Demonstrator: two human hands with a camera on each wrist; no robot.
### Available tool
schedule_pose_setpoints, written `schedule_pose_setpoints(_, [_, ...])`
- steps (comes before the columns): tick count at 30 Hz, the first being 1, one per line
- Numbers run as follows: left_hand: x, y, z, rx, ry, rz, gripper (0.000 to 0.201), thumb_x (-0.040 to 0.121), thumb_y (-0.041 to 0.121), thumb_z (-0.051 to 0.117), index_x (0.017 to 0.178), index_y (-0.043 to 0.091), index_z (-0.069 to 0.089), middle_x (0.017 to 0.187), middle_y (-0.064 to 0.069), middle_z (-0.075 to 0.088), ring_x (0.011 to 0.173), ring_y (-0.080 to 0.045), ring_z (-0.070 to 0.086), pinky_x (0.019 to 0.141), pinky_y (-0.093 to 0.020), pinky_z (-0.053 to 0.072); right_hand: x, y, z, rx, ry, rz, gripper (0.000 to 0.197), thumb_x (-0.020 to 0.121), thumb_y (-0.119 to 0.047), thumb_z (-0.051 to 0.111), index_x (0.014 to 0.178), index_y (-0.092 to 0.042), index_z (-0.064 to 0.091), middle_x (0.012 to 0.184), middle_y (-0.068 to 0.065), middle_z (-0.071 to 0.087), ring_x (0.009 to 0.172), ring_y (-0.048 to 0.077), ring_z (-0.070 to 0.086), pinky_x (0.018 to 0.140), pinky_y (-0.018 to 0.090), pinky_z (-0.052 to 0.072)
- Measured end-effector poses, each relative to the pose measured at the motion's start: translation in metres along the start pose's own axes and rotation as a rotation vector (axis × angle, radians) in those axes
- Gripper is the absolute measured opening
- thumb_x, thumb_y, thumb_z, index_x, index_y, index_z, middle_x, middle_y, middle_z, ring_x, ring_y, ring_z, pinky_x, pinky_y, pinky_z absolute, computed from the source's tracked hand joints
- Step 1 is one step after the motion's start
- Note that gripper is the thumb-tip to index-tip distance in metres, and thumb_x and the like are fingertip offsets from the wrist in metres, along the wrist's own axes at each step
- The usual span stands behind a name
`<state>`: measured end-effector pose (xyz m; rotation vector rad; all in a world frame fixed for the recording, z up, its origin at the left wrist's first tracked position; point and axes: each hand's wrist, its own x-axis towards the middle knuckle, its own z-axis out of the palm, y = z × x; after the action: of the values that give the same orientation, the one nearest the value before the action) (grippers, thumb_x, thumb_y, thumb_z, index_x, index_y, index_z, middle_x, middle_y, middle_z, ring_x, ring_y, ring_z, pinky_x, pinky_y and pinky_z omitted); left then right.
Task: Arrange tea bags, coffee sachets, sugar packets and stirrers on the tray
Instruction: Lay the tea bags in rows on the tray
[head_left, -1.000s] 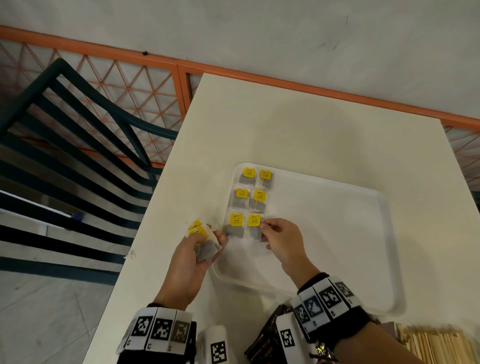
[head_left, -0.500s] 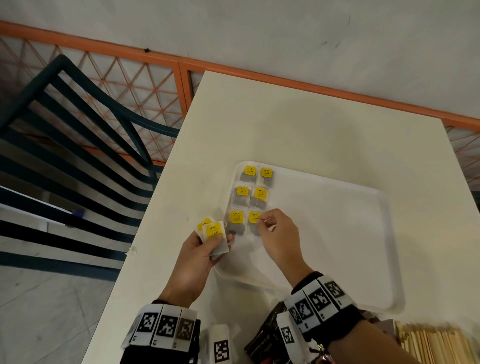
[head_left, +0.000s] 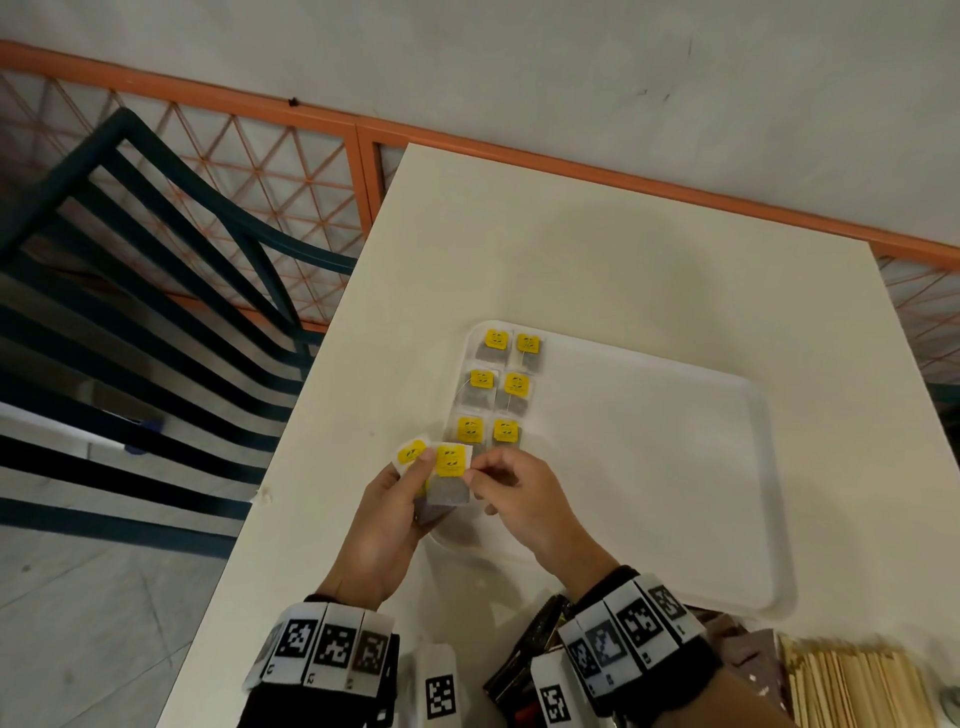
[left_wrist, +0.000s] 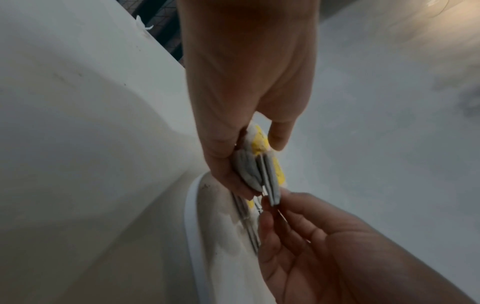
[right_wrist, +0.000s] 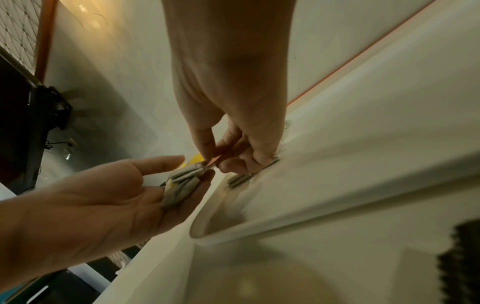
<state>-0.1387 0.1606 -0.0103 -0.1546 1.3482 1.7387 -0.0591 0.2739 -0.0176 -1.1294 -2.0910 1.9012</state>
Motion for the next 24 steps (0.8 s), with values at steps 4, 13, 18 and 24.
schedule_pose_setpoints(4, [0.001,0.004,-0.008,-0.083,0.054,0.003,0.023,0.094,0.004,0.04,0.094,0.009,0.062,0.081,-0.004,0.074,0.075,-0.015,0.071,0.079,-0.035,0.055,-0.001,-0.001,-0.008,0.1,0.03,0.061,0.008,0.087,-0.003,0.057,0.084,-0.01,0.056,0.074,0.007,0.061,0.059,0.012,0.059,0.052,0.016,0.049])
schedule_pose_setpoints(13, [-0.001,0.006,-0.023,-0.024,0.202,0.068,0.014,0.093,0.008,0.049,0.098,0.009,0.062,0.094,-0.005,0.069,0.089,-0.02,0.065,0.087,-0.035,0.051,0.004,0.012,0.005,0.009,0.114,0.075,0.02,0.083,-0.002,0.061,0.077,-0.017,0.049,0.066,0.006,0.063,0.059,0.022,0.06,0.063,0.033,0.053])
schedule_pose_setpoints(18, [-0.001,0.002,-0.026,0.006,0.201,0.062,0.006,0.091,0.011,0.055,0.092,0.01,0.061,0.093,-0.006,0.072,0.081,-0.015,0.068,0.082,-0.031,0.052,0.006,0.014,0.011,-0.074,0.189,0.016,0.029,0.081,-0.002,0.062,0.072,-0.022,0.044,0.063,0.002,0.061,0.057,0.024,0.061,0.066,0.04,0.057])
schedule_pose_setpoints(24, [-0.001,-0.003,-0.018,0.032,0.145,0.077,0.007,0.088,0.008,0.058,0.092,0.01,0.063,0.078,0.001,0.073,0.08,-0.015,0.066,0.081,-0.032,0.052,0.006,0.012,0.009,-0.223,0.254,-0.11,0.015,0.083,-0.016,0.065,0.08,-0.013,0.051,0.066,-0.005,0.057,0.061,0.011,0.055,0.062,0.018,0.045])
